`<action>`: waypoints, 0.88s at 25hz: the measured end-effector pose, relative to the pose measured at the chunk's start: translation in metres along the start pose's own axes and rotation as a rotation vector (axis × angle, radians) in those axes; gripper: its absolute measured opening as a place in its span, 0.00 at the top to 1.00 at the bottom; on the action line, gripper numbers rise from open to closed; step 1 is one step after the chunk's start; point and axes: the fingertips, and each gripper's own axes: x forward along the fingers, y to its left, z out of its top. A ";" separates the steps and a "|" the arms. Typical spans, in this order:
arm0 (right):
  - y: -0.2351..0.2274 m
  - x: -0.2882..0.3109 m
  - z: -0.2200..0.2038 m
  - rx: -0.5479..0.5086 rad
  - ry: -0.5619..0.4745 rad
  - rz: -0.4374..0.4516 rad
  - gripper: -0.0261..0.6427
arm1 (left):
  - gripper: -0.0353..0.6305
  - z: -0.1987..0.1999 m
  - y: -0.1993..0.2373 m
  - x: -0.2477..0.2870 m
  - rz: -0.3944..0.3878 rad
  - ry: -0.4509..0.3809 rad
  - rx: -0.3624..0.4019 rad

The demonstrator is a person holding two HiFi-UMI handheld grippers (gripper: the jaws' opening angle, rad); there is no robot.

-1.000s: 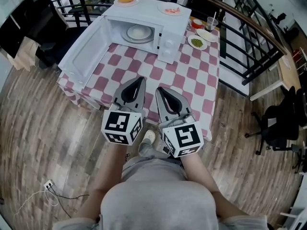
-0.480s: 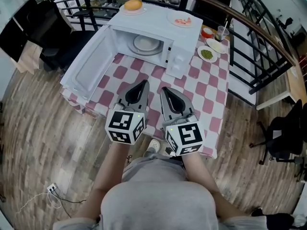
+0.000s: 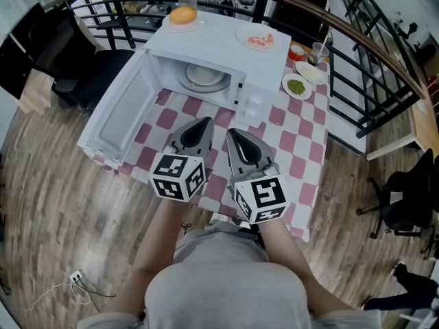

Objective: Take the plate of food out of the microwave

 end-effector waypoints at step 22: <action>-0.013 0.063 -0.033 0.011 0.065 -0.009 0.93 | 0.50 -0.028 0.086 0.079 -0.015 0.086 -0.330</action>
